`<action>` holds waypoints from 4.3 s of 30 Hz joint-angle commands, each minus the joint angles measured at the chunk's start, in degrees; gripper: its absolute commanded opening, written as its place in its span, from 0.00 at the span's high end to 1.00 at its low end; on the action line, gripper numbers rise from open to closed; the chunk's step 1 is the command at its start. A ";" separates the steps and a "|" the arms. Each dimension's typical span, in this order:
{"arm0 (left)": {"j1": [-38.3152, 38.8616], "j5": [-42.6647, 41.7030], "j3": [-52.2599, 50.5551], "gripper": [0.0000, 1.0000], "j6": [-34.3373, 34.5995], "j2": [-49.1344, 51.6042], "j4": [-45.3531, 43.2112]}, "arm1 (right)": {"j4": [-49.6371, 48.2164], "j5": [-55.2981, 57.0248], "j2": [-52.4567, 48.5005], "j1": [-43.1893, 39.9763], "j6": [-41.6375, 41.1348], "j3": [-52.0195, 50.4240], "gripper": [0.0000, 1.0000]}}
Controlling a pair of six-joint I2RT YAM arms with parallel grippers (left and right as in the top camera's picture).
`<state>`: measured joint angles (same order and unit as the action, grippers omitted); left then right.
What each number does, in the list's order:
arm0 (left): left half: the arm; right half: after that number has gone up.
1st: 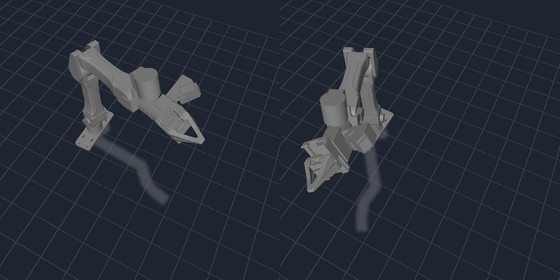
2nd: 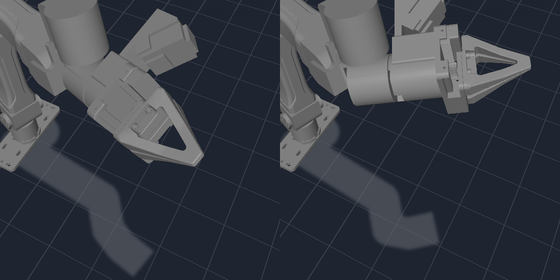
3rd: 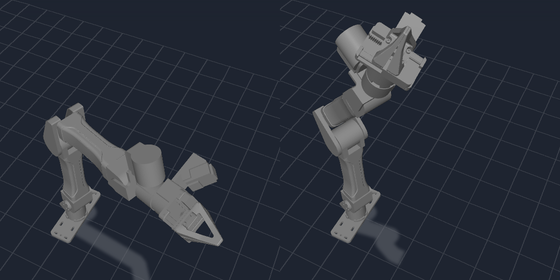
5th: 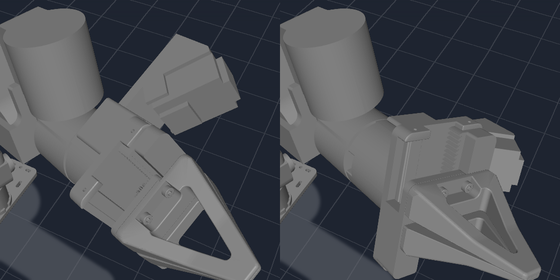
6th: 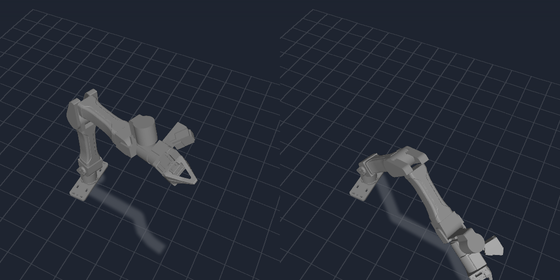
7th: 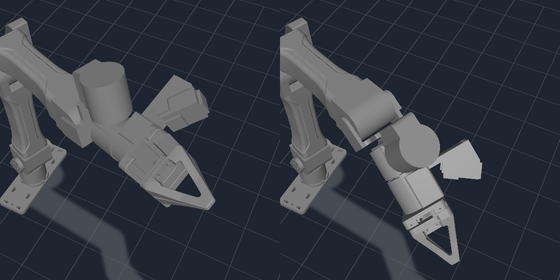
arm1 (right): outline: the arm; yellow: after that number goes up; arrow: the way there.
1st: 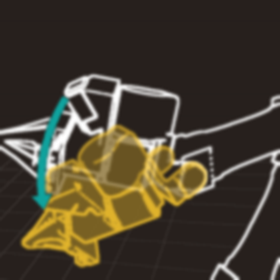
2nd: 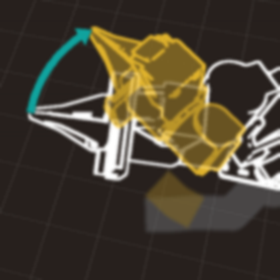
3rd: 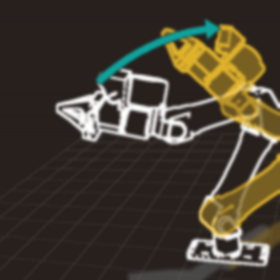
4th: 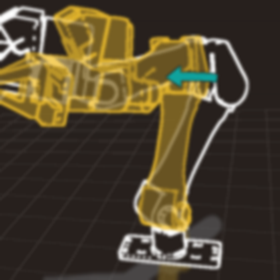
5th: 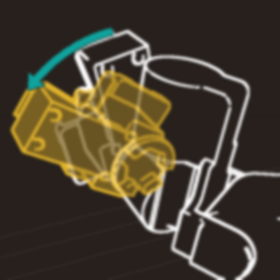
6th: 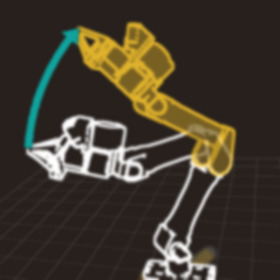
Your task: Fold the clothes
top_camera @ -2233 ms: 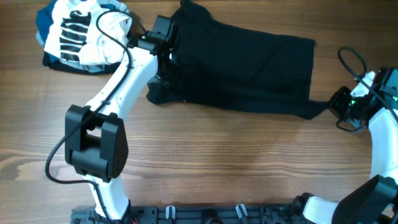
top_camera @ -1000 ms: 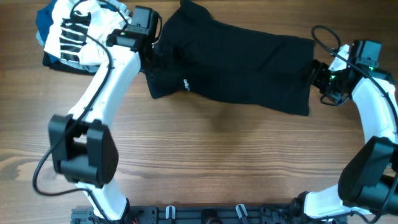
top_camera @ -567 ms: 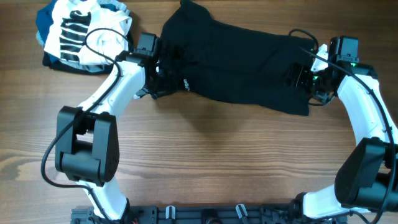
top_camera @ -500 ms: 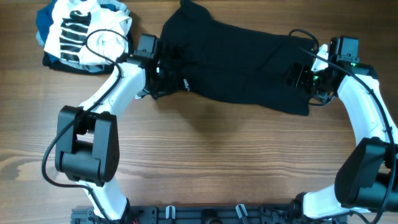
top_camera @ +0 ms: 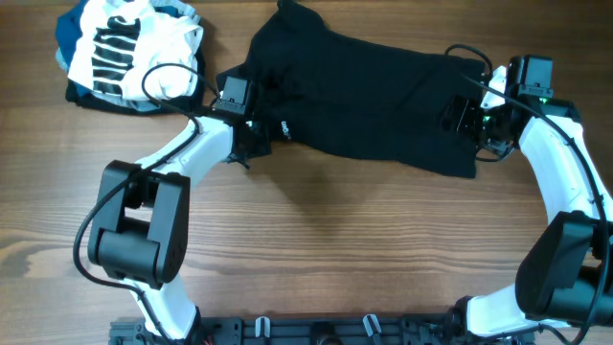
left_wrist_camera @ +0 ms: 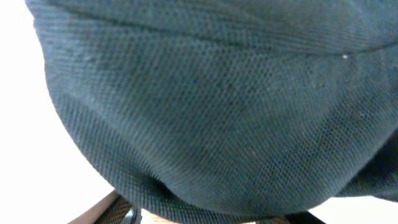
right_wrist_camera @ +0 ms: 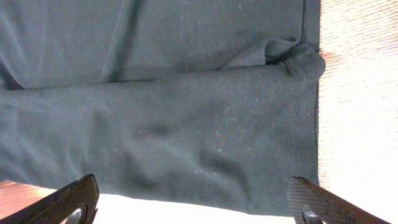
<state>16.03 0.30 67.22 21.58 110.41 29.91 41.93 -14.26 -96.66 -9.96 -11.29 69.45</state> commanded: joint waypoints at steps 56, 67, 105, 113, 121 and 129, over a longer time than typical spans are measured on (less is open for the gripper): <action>-0.44 6.01 -1.75 0.96 6.45 4.48 35.34 | 9.73 0.94 -0.59 -1.60 0.09 -0.68 0.11; 1.55 5.53 -1.75 0.93 10.64 -6.71 45.03 | 15.23 0.96 10.05 -2.19 0.00 -0.68 0.06; -8.02 4.28 42.51 0.14 2.60 23.19 1.44 | 7.72 2.91 -18.97 8.24 11.26 38.64 0.01; -9.62 4.28 42.51 0.14 2.60 27.56 0.92 | 7.89 4.00 -19.06 8.24 11.30 38.64 0.00; -9.38 3.56 42.51 0.36 2.64 28.81 -2.47 | 7.61 4.02 -19.08 8.24 11.21 38.64 0.02; -9.18 2.78 43.98 0.96 1.07 27.65 -2.47 | 3.65 3.80 -19.89 8.24 10.60 38.42 0.10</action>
<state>6.70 3.09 108.75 24.23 138.04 27.55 47.46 -11.27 -116.18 -1.80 -0.73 107.31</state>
